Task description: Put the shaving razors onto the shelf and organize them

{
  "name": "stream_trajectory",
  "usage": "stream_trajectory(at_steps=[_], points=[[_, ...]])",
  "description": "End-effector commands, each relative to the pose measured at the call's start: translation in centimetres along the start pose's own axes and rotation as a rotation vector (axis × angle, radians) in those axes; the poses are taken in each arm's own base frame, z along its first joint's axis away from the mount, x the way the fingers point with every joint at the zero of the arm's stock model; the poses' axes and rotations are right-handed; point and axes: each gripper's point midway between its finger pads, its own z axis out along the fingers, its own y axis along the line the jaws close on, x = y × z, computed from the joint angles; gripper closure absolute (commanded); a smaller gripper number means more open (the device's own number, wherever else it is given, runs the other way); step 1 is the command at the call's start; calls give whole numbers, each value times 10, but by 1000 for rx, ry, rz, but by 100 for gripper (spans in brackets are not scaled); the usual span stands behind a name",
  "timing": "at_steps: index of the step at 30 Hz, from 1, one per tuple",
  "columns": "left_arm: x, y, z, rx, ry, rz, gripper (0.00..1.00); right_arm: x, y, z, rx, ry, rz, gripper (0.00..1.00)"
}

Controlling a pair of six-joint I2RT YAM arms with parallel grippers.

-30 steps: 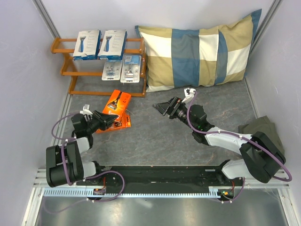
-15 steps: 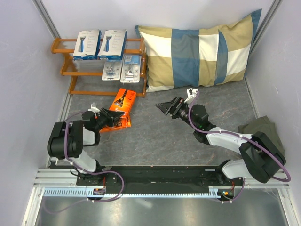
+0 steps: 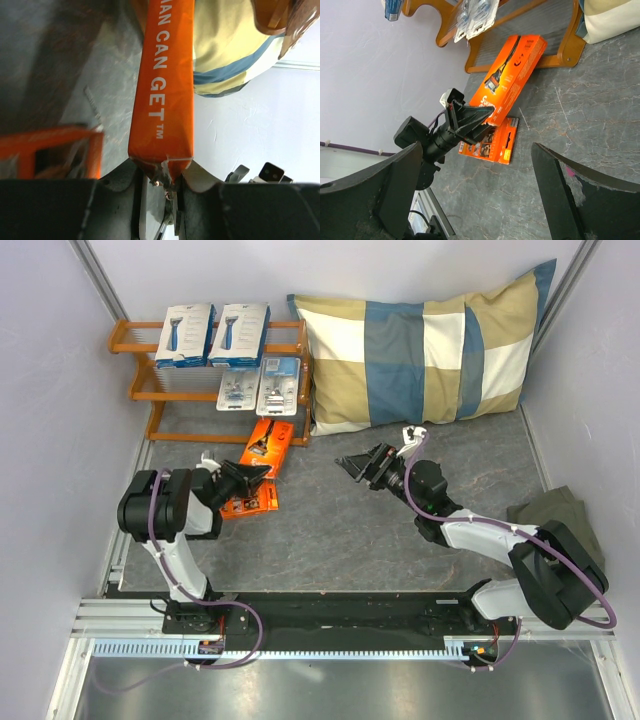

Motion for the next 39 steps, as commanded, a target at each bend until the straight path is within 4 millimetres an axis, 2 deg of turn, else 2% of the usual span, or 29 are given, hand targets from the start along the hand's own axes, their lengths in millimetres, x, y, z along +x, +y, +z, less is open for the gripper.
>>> stream_trajectory(at_steps=[1,2,3,5,9,17,26,35,39], points=[[-12,-54,23,184,-47,111,98,-7,9,-5,-39,-18,-11,2],[-9,-49,28,161,-38,102,98,-8,9,-5,-40,-21,-11,2],[-14,-54,35,164,-56,110,98,-9,9,-6,-39,-23,-13,2],[-11,-51,43,145,-54,105,98,-9,8,-6,-40,-19,-13,2],[-11,-59,66,157,-51,102,98,-13,5,-8,-33,-26,-16,2],[-12,-48,87,119,-93,76,98,-23,3,-16,-16,-41,-35,2],[-18,-40,86,96,-139,62,98,-27,0,-19,-7,-48,-42,2],[-14,-25,69,71,-171,46,98,-24,-2,-16,-18,-36,-27,2],[-15,-25,71,69,-172,43,98,-24,-1,-16,-22,-39,-26,2]])
